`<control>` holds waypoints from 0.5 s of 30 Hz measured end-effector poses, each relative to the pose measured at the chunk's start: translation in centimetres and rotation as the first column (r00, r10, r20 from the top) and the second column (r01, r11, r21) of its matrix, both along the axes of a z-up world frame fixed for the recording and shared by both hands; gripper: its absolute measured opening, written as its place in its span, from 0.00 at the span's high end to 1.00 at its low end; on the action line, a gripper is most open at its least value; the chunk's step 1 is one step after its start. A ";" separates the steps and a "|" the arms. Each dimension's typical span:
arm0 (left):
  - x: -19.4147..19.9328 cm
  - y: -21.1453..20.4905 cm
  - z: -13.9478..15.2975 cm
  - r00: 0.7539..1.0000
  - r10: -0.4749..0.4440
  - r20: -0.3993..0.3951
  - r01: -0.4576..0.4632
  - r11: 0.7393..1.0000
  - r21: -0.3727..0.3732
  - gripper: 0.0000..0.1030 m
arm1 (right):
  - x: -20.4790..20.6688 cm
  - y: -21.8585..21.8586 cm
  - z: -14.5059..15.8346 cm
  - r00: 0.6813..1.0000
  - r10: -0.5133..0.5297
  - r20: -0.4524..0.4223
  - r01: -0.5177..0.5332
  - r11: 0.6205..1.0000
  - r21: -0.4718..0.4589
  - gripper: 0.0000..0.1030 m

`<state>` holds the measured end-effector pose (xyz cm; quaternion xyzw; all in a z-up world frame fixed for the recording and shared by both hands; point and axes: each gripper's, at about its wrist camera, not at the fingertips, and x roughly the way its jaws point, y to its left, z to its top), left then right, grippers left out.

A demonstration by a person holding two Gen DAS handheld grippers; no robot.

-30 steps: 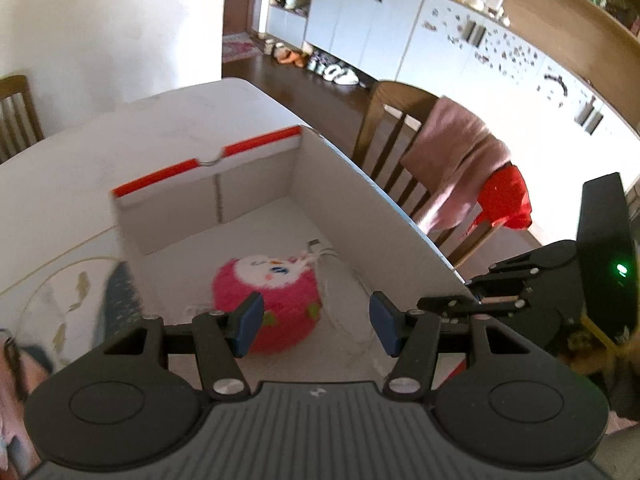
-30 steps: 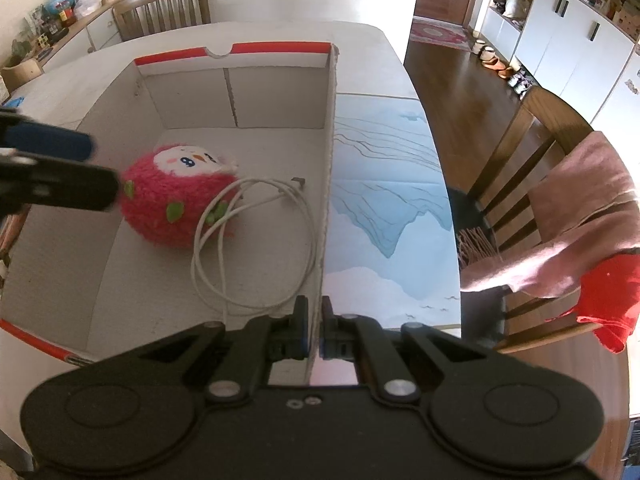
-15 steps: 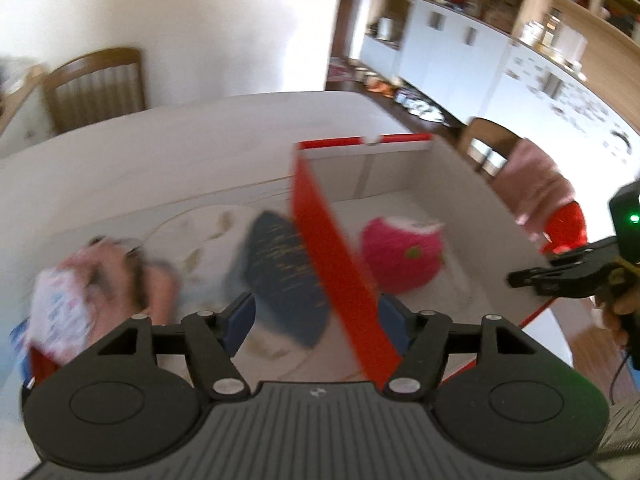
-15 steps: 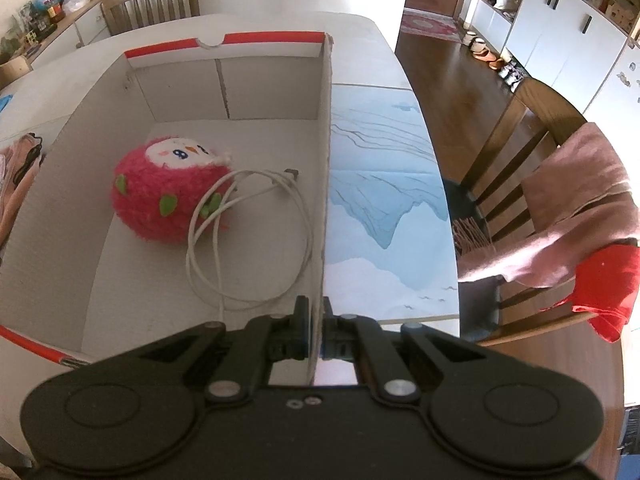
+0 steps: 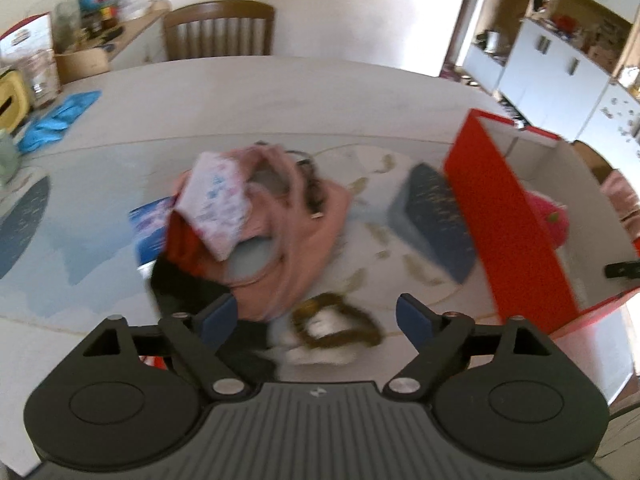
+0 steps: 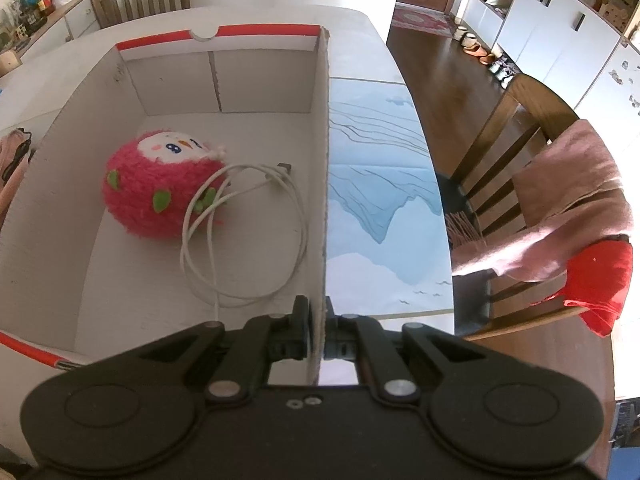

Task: Organize objects
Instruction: 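Move the left tool back to the black cloth on the table, then close the left tool on the black cloth and lift it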

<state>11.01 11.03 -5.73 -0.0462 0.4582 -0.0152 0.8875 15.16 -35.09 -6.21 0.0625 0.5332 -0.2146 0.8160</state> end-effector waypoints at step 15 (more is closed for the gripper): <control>-0.3 4.9 -3.2 0.995 0.097 -0.007 -0.095 0.986 0.133 0.03 | 0.1 0.5 -0.3 0.999 -0.022 -0.028 0.021 1.000 -0.023 0.94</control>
